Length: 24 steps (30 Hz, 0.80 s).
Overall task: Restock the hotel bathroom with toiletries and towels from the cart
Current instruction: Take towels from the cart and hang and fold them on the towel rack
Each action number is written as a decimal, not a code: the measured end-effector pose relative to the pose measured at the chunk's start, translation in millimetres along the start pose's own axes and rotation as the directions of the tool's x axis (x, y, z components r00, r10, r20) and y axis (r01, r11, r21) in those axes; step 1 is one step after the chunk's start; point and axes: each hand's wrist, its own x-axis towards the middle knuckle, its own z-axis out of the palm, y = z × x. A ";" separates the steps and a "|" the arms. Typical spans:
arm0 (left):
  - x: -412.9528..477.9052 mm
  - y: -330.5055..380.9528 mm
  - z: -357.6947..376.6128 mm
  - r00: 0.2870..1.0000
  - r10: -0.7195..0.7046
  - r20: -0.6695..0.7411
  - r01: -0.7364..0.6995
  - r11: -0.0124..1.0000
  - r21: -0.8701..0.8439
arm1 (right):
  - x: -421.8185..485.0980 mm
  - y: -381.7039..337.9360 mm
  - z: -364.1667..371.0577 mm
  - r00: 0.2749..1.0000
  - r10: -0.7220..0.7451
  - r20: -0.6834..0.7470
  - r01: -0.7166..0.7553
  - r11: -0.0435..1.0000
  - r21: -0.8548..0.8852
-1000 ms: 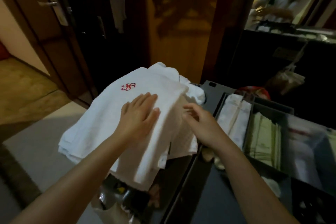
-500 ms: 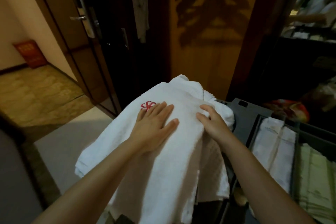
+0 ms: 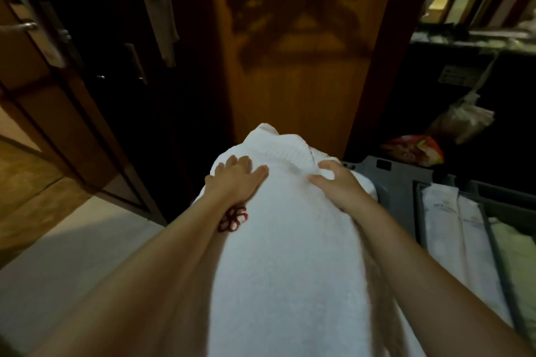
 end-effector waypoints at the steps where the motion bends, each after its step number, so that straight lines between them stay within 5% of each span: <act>1: 9.6 -1.9 2.7 0.999 -0.036 0.016 0.036 0.999 -0.024 | 3.8 -0.9 2.4 1.000 0.003 -0.022 -0.003 1.000 0.004; 8: 50.0 -10.8 13.6 0.983 -0.180 -0.028 0.176 0.978 -0.110 | 21.1 -1.7 6.2 0.989 0.017 -0.149 -0.012 0.999 0.032; 13: 61.8 -6.7 10.4 0.973 -0.090 -0.211 0.019 0.949 -0.315 | 18.4 0.4 2.2 0.956 -0.013 -0.294 0.010 1.000 -0.012; 20: 59.6 -14.6 -14.2 0.972 0.034 -0.232 -0.199 0.646 -0.737 | -0.1 -14.2 -15.8 0.883 -0.220 -0.415 0.264 0.963 0.053; 24: 45.6 -27.9 -27.0 0.964 0.181 -0.195 -0.260 0.483 -0.836 | -7.9 -27.3 -24.5 0.908 -0.206 -0.364 0.278 0.948 0.156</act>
